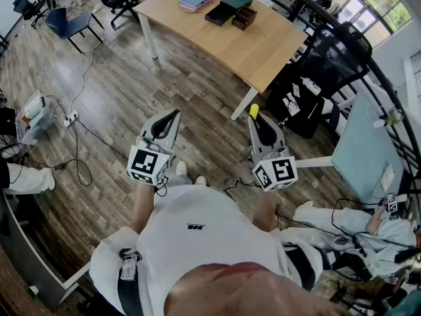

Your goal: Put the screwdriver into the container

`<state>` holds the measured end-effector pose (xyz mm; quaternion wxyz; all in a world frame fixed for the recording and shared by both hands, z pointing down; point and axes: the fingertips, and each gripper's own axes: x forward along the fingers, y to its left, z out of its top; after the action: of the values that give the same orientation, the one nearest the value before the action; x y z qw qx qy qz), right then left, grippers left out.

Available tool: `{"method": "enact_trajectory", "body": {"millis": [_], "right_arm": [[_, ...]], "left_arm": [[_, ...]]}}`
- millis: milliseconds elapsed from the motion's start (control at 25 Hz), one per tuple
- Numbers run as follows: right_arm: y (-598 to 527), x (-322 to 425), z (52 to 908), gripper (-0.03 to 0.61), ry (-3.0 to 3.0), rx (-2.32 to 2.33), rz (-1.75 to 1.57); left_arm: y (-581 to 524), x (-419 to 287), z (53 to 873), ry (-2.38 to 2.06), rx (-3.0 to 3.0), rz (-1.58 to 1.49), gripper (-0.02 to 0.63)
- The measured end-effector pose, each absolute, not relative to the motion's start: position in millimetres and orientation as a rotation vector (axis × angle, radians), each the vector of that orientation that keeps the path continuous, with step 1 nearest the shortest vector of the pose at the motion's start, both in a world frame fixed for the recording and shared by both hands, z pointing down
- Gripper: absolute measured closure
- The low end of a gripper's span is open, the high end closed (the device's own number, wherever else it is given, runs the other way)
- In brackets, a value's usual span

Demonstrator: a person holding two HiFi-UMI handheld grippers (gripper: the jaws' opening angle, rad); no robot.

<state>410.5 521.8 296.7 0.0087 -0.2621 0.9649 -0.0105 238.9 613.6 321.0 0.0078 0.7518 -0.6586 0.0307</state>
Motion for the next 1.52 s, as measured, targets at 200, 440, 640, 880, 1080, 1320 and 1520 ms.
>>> {"method": "enact_trajectory", "body": {"millis": [200, 440, 640, 880, 1080, 1320, 1520], "right_arm": [[523.2, 404.6, 306.8, 0.518, 3.03, -0.827, -0.037], [510.3, 398.8, 313.7, 0.518, 3.028, -0.819, -0.062], [491.3, 389.0, 318.3, 0.518, 3.024, -0.83, -0.079], [462.8, 366.7, 324.1, 0.518, 3.032, -0.838, -0.085], [432.0, 337.6, 325.8, 0.518, 3.042, -0.847, -0.098], [394.9, 299.9, 332.4, 0.518, 3.066, -0.849, -0.116], [362.6, 268.4, 337.6, 0.518, 3.076, -0.876, -0.122]], "left_arm": [[613.3, 242.5, 324.9, -2.054, 2.35, 0.088, 0.604], [601.9, 242.5, 324.1, -2.074, 2.352, 0.099, 0.604], [582.2, 231.9, 324.0, -2.078, 2.362, 0.107, 0.604], [550.8, 210.3, 329.3, -2.075, 2.359, 0.116, 0.604], [517.2, 184.7, 327.1, -2.06, 2.365, 0.137, 0.604], [475.9, 149.3, 333.0, -2.039, 2.368, 0.129, 0.604], [440.1, 117.6, 341.1, -2.006, 2.374, 0.126, 0.604]]}}
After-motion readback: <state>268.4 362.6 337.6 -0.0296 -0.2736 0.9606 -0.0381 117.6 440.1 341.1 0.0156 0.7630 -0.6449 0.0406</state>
